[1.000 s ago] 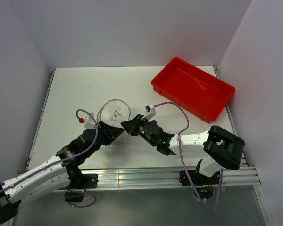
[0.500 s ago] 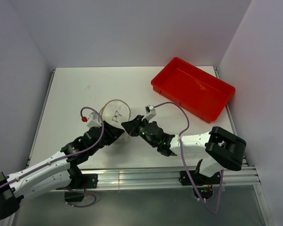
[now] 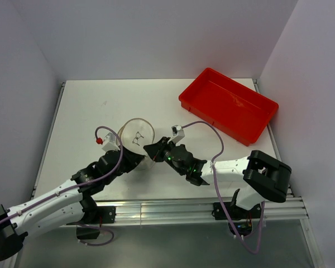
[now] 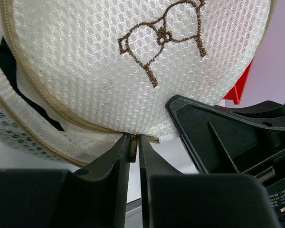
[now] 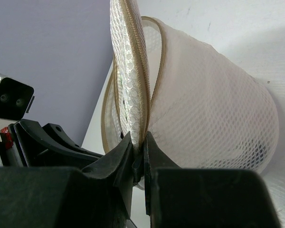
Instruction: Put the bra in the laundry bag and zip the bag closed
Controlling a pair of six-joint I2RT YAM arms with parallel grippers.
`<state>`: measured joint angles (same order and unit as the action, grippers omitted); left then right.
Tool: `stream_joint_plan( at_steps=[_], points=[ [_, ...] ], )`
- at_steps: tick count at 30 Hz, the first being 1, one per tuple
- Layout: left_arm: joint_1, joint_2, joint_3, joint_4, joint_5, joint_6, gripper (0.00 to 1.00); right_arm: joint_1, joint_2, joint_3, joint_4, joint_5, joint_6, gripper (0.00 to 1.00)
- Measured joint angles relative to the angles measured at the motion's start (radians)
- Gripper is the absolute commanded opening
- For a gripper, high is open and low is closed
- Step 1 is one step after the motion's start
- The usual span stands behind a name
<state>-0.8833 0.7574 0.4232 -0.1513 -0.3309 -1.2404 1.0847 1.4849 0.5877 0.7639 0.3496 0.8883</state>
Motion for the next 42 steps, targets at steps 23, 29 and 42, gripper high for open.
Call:
stream_joint_plan(
  at_steps=[23, 29, 42],
  points=[
    [-0.001, -0.132, 0.106, -0.241, -0.119, 0.175, 0.00, -0.345, -0.004, 0.056, -0.107, -0.586, -0.077, 0.00],
    [-0.002, -0.152, 0.116, -0.291, -0.185, 0.206, 0.00, -0.420, 0.003, 0.153, -0.249, -0.738, -0.181, 0.00],
    [0.001, -0.171, 0.104, -0.127, -0.185, 0.311, 0.00, -0.487, 0.243, 0.578, -0.568, -0.872, -0.325, 0.46]
  ],
)
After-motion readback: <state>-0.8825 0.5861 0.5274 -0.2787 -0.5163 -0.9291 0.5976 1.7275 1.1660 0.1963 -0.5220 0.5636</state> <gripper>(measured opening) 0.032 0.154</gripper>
